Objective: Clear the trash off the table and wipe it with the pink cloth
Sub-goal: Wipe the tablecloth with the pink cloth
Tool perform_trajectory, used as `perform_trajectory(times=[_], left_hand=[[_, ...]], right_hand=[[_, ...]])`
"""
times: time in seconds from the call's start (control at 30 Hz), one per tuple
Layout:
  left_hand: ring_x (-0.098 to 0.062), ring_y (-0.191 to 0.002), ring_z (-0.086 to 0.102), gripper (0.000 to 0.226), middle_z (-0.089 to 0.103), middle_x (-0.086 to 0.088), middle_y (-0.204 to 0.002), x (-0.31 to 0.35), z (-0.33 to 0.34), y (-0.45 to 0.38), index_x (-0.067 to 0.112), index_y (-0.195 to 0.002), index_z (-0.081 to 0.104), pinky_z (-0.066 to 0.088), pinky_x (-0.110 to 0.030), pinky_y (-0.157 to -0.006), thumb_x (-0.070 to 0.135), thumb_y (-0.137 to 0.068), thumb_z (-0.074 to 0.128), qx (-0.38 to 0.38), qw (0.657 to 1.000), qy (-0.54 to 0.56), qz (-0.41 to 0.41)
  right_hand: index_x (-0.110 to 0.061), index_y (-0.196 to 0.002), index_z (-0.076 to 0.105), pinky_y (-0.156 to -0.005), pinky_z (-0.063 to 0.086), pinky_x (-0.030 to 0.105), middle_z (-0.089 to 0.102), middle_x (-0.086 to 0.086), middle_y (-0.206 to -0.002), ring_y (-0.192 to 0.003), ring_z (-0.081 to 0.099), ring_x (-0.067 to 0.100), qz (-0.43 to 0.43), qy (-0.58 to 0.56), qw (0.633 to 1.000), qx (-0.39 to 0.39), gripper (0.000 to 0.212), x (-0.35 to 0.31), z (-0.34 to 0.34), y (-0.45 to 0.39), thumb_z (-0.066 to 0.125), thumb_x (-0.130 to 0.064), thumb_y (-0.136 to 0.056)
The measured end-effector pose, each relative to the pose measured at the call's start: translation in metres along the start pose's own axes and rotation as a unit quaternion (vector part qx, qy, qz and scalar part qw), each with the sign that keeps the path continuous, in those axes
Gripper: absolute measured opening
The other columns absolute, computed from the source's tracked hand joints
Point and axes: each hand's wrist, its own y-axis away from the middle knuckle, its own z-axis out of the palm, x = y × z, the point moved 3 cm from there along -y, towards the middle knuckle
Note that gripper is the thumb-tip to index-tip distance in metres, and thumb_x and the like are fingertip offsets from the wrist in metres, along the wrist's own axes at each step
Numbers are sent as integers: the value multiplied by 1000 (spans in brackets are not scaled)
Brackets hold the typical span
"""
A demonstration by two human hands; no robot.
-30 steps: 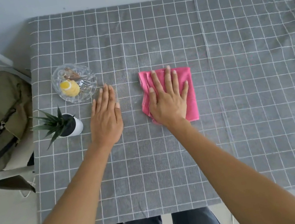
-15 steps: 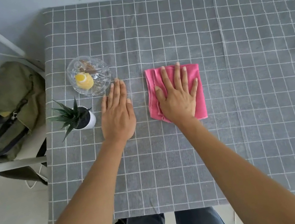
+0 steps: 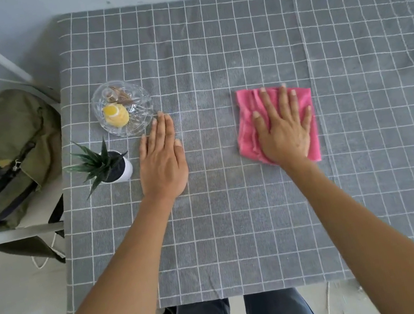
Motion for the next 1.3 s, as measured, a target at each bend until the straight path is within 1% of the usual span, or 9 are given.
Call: perform_trajectory(times=[0.13, 0.23, 0.33, 0.43, 0.6, 0.7, 0.9, 1.13, 1.3], left_hand=[[-11, -148, -6, 54, -4, 1, -161, -1, 1, 0, 16, -153, -1, -3, -35, -121, 28, -103, 12, 4, 1000, -8, -4], [-12, -148, -6, 54, -4, 1, -161, 0, 1, 0, 16, -153, -1, -3, -35, -121, 28, -102, 11, 7, 1000, -13, -5], [-12, -148, -5, 54, -4, 1, -161, 0, 2, 0, 16, -153, -1, -3, -35, -121, 28, -102, 11, 8, 1000, -9, -8], [-11, -148, -4, 53, -2, 0, -161, 0, 1, 0, 16, -153, 0, -1, -36, -121, 27, -103, 13, 9, 1000, -7, -1], [-11, -148, -3, 53, -1, 1, -161, -1, 0, 0, 16, -153, 1, -1, -35, -121, 26, -103, 15, 10, 1000, -5, 0], [-11, -148, -3, 53, -2, 1, -161, -2, 1, 1, 16, -153, 1, -2, -35, -121, 25, -103, 15, 6, 1000, -6, 0], [-10, -148, -5, 53, -3, 1, -161, -2, 1, 0, 16, -153, 1, -2, -36, -121, 25, -103, 15, 6, 1000, -2, 2], [-11, -148, -3, 53, -1, 0, -161, -3, 3, 0, 16, -153, 1, -1, -35, -121, 27, -102, 13, 11, 1000, -7, -1], [-11, -148, -1, 56, 2, 0, -161, -2, 3, -1, 15, -153, 4, -2, -35, -121, 30, -100, 9, 13, 1000, -6, 2]], right_hand=[[-41, -152, 2, -117, -9, 52, -6, 1, -162, -148, -9, 20, 56, -25, 998, 20, 55, 13, -2, -1, 12, -54, -99], [-39, -152, -3, -116, -11, 53, -11, 2, -162, -148, -12, 21, 66, -33, 997, 14, 57, -6, 1, 3, 10, -54, -99], [-40, -150, -12, -114, -16, 52, -19, 1, -159, -146, -17, 23, -18, -4, 1000, -12, 59, -50, 11, 20, 1, -58, -95], [-41, -152, -3, -116, -12, 53, -11, 1, -161, -148, -11, 21, -118, -12, 993, -12, 56, -90, 23, 42, 8, -53, -98], [-42, -151, 12, -119, -2, 50, 3, -4, -162, -149, -1, 18, -168, -21, 986, 1, 51, -61, 13, 38, 21, -48, -102], [-44, -151, 4, -119, -7, 47, -3, -6, -162, -149, -6, 18, -141, -7, 990, -3, 52, -24, 5, 27, 12, -50, -101], [-43, -151, -1, -119, -5, 48, -5, -3, -162, -148, -7, 19, 13, 2, 1000, 4, 54, 79, -20, 10, 5, -52, -98], [-39, -152, 2, -117, -8, 53, -7, 1, -162, -148, -8, 20, 135, -45, 990, 18, 55, 62, -15, 13, 13, -49, -100], [-41, -151, -8, -116, -11, 53, -13, 0, -161, -147, -13, 23, -7, -12, 1000, -6, 55, -25, 6, 46, 4, -53, -98]])
